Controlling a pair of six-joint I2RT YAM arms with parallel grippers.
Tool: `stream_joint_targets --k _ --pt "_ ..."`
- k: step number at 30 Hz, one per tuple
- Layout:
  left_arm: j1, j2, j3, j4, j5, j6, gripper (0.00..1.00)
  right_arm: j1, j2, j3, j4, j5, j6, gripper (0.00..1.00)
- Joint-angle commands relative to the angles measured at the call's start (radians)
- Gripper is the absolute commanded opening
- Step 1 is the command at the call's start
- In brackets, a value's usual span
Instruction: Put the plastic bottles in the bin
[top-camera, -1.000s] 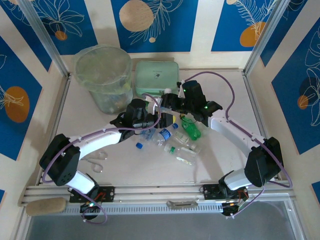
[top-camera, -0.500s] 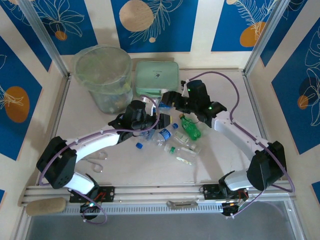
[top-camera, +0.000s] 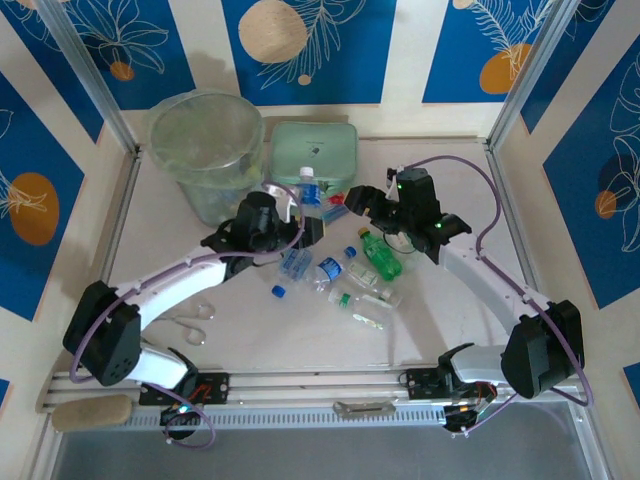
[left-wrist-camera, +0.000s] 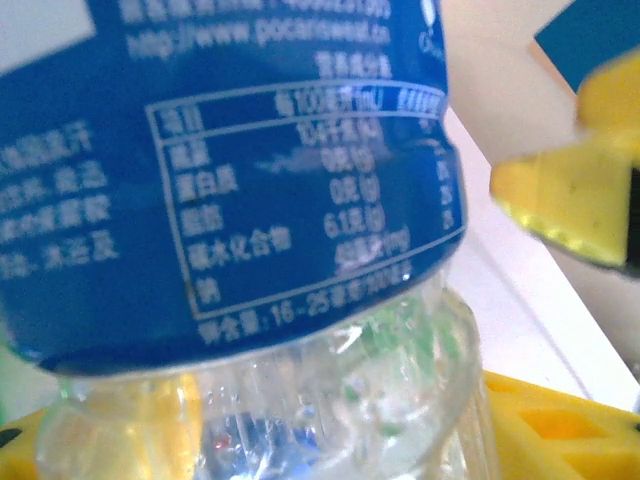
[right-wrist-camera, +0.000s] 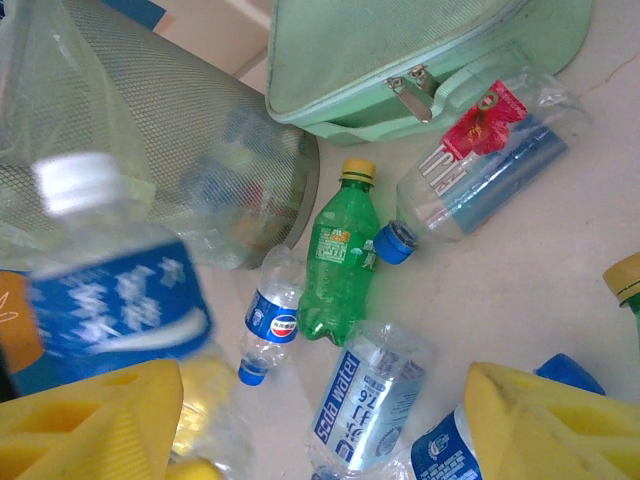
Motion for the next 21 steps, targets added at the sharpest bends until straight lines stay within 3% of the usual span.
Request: stream_joint_targets --k 1,10,21 --pt "0.048 -0.069 0.099 -0.05 -0.052 0.118 0.62 -0.003 -0.012 -0.013 0.014 -0.02 0.019 0.75" --pt "0.24 -0.088 0.302 -0.136 -0.134 0.319 0.62 0.003 -0.006 -0.019 0.009 -0.027 0.024 0.78" --pt "0.454 0.098 0.584 -0.257 -0.17 0.424 0.62 0.003 -0.096 -0.064 -0.05 0.024 0.005 0.82"
